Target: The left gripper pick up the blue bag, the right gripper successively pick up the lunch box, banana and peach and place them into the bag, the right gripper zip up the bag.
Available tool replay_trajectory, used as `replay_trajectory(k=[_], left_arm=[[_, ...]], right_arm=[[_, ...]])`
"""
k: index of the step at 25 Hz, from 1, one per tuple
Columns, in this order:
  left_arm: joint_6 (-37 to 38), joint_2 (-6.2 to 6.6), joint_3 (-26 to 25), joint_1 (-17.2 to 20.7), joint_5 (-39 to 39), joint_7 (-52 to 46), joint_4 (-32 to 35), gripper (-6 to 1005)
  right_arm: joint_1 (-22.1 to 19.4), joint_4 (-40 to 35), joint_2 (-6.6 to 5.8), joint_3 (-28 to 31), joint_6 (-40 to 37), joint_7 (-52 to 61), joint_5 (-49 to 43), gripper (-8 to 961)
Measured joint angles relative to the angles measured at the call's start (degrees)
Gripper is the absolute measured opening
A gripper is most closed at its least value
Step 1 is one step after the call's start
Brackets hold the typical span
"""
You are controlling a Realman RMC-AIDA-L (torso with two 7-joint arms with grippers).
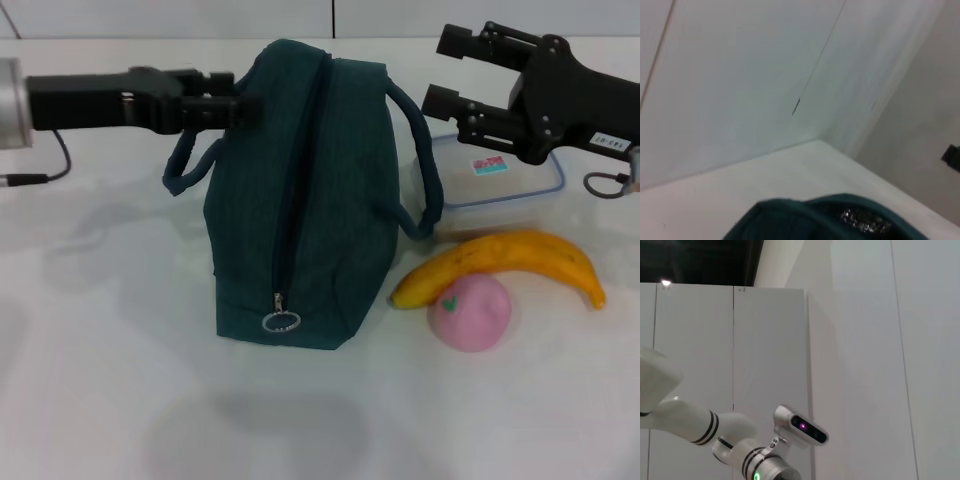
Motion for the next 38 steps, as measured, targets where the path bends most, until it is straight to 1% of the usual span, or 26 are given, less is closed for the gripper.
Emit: replay_trajectory(k=[4,6,14,15,17,20,22,25,28,29,32,34,37,38], left_arm=[[-2.01,-1.34,-0.01,-0.95,1.68,-1.36,-0.13,845],[-2.27,-1.77,-0.01,-1.09,2.0,-1.12,-0.16,841],[-2.34,-2.0,-0.01,-0.61,0.77,2.67,0.05,826],[-2.44,-2.19,-0.01,-0.55,0.69,3.51,0.05,824],[-3.04,-2.92,-0.01,-0.44,0.4,5.53,0.05,750],[-4.95,-4.64,-0.01,-0.35,-0.13,8.01,-0.28,639],[-5.61,-5.2,-0.01,-0.34,-0.24,8.72,-0.44,576],[-5.8,-5.5,0.0,-0.34,-0.31,8.95,-0.31,499],[-5.78,-5.47,-0.04,-0.35,-0.84,8.54,-0.06,422],[-5.78,-5.47,-0.05,-0.34,-1.16,8.47,-0.06,396],[-5.61,-5.57,-0.07,0.16,-1.97,8.4,-0.07,251],[-5.43,-5.59,-0.09,0.6,-2.29,8.26,-0.05,155],[-4.85,-5.6,-0.09,0.75,-2.23,8.11,-0.05,96],[-4.53,-5.6,-0.09,0.75,-2.05,8.12,-0.04,76]], right_arm=[[-0.19,-0.03,0.23,0.0,-0.03,0.02,0.0,643],[-0.45,-0.03,0.35,0.0,-0.08,0.03,0.0,642],[-2.13,-0.03,1.0,0.05,-0.14,-0.33,0.02,639],[-2.37,-0.04,1.14,0.12,-0.11,-0.36,0.02,639],[-2.76,-0.04,1.34,0.42,-0.15,-0.36,0.0,638],[-3.38,-0.04,1.51,0.85,-0.35,-0.24,-0.01,637],[-3.94,-0.03,1.69,0.92,-0.37,-0.1,0.02,637],[-5.73,-0.02,2.25,2.47,-0.22,-0.05,0.12,636],[-8.48,0.07,3.06,6.53,0.11,0.06,0.22,635],[-9.86,0.1,3.48,8.27,0.24,0.26,0.2,634],[-12.79,0.22,4.62,11.92,1.22,1.18,0.2,633],[-15.3,0.21,5.78,15.25,2.81,2.3,0.19,633],[-18.78,0.1,7.78,21.57,6.24,5.59,0.21,632],[-19.69,0.09,8.21,23.15,7.38,6.84,0.21,631]])
